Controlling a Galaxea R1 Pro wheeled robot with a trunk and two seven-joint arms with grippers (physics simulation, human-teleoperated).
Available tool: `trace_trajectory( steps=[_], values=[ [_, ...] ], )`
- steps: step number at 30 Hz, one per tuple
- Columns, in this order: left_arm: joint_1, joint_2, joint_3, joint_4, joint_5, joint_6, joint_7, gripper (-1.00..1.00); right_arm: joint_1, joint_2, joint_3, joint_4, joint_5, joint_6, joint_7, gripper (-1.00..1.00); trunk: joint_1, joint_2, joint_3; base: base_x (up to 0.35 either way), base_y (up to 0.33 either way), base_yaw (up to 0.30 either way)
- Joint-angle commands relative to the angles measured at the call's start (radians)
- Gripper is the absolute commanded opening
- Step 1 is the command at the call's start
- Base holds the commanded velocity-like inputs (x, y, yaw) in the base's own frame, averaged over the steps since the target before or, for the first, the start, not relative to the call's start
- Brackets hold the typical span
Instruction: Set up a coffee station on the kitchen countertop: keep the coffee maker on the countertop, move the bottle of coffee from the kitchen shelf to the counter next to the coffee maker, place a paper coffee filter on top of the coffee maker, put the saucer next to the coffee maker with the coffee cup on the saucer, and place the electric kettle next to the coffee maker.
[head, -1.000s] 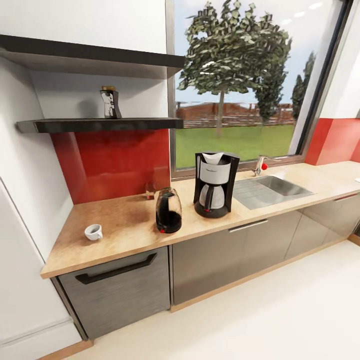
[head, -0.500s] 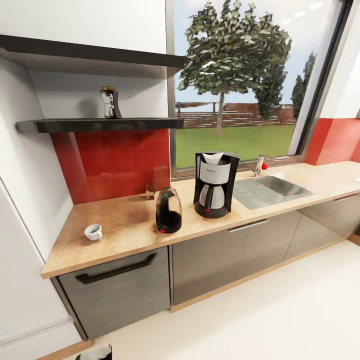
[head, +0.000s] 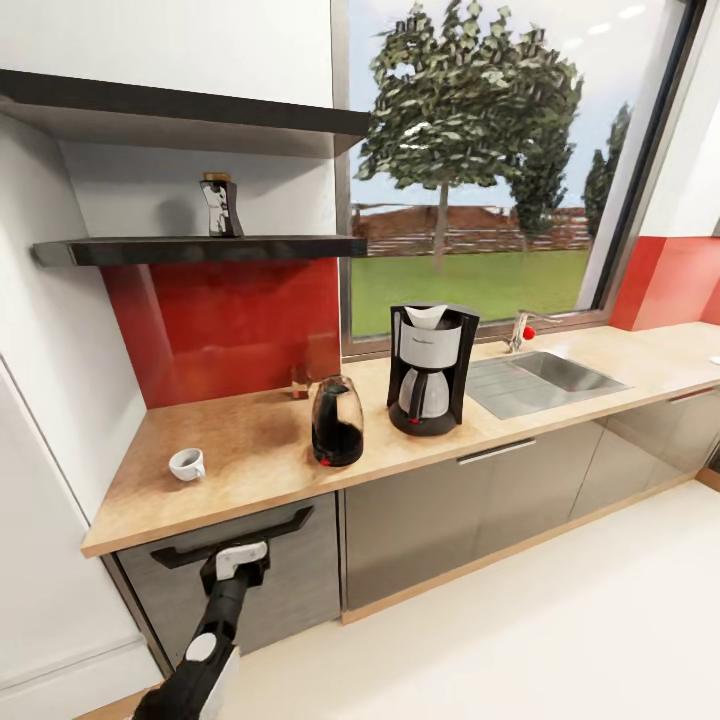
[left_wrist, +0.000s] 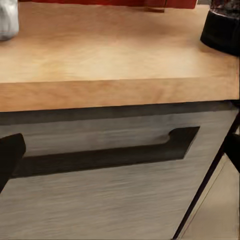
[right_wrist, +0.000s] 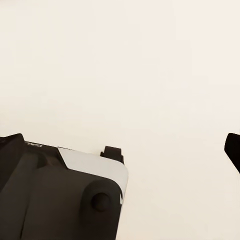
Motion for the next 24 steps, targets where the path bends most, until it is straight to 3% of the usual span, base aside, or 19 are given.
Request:
trace_trajectory(
  steps=[1, 9, 12, 15, 19, 20, 24],
  values=[
    [-0.01, -0.003, 0.002, 0.0, 0.0, -0.003, 0.0, 1.0, -0.001, 0.0, 0.002, 0.001, 0.009, -0.003, 0.001, 1.0, 0.001, -0.002, -0.002, 0.0, 0.0, 0.0],
    [-0.123, -0.057, -0.003, -0.029, 0.0, 0.016, 0.001, 1.0, -0.001, -0.002, 0.002, -0.002, 0.009, -0.003, 0.001, 1.0, 0.001, -0.002, -0.002, 0.0, 0.0, 0.0],
    [-0.157, -0.071, -0.02, -0.047, 0.0, 0.037, 0.002, 1.0, -0.001, -0.002, 0.002, -0.002, 0.009, -0.003, 0.001, 1.0, 0.001, -0.002, -0.002, 0.0, 0.0, 0.0],
    [-0.189, -0.08, -0.068, -0.097, 0.002, 0.103, 0.007, 1.0, -0.001, -0.002, 0.002, -0.002, 0.009, -0.003, 0.001, 1.0, 0.001, -0.002, -0.002, 0.0, 0.0, 0.0],
    [-0.218, -0.083, -0.124, -0.256, 0.008, 0.291, 0.014, 1.0, -0.001, -0.002, 0.002, -0.001, 0.009, -0.003, 0.001, 1.0, 0.001, -0.002, -0.002, 0.0, 0.0, 0.0],
    [-0.237, -0.083, -0.133, -0.38, 0.01, 0.417, 0.016, 1.0, -0.001, -0.002, 0.002, -0.001, 0.009, -0.003, 0.001, 1.0, 0.001, -0.002, -0.002, 0.0, 0.0, 0.0],
    [-0.299, -0.083, -0.136, -0.537, 0.011, 0.597, 0.021, 1.0, -0.001, -0.002, 0.002, -0.001, 0.009, -0.003, 0.001, 1.0, 0.001, -0.002, -0.002, 0.0, 0.0, 0.0]
  ],
)
